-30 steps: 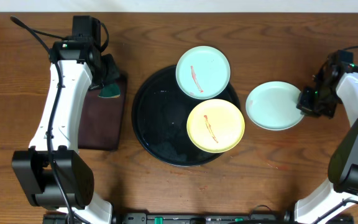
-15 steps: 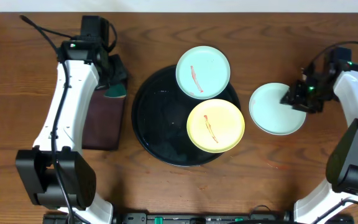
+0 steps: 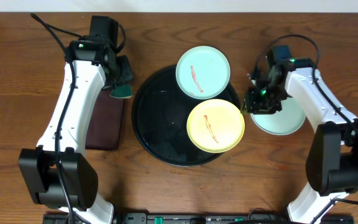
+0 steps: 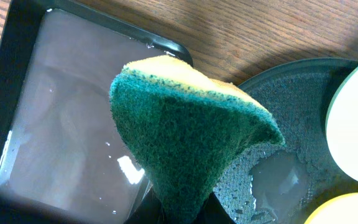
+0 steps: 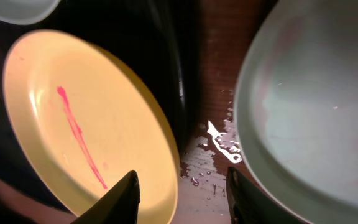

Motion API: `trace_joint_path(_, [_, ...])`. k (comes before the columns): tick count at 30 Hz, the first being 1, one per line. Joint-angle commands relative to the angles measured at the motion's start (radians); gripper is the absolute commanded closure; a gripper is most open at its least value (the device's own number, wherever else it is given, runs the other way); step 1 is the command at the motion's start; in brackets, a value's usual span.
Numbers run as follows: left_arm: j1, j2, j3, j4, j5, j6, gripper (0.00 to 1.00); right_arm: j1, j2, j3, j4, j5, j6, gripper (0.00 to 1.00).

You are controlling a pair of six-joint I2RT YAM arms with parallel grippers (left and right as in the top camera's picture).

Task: Clean dirty plates on tray and stack at the side
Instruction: 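Grasp the rim of the yellow plate with the right gripper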

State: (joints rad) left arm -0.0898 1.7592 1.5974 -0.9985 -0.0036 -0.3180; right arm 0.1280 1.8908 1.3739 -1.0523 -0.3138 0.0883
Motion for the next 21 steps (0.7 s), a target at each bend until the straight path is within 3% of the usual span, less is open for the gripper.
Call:
trace_joint_path(1, [-0.002,0.001,-0.004,-0.003,-0.004,-0.010,0.92,0.021,-0.021,-0.035,0.013,0.063,0.011,0.61])
trace_joint_path(8, [-0.002,0.001,-0.004,-0.003,-0.004,-0.010,0.93,0.061,-0.021,-0.116,0.089,0.062,0.011,0.69])
trace_joint_path(10, [-0.002,0.001,-0.004,-0.003,-0.004,-0.010,0.93,0.070,-0.021,-0.124,0.097,0.063,0.011,0.78])
trace_joint_path(13, [-0.002,0.001,-0.004,-0.003,-0.004,-0.010,0.92,0.085,-0.021,-0.125,0.112,0.063,0.032,0.99])
trace_joint_path(21, [-0.002,0.001,-0.004,-0.003,-0.004,-0.010,0.92,0.146,-0.021,-0.124,0.126,-0.045,0.078,0.99])
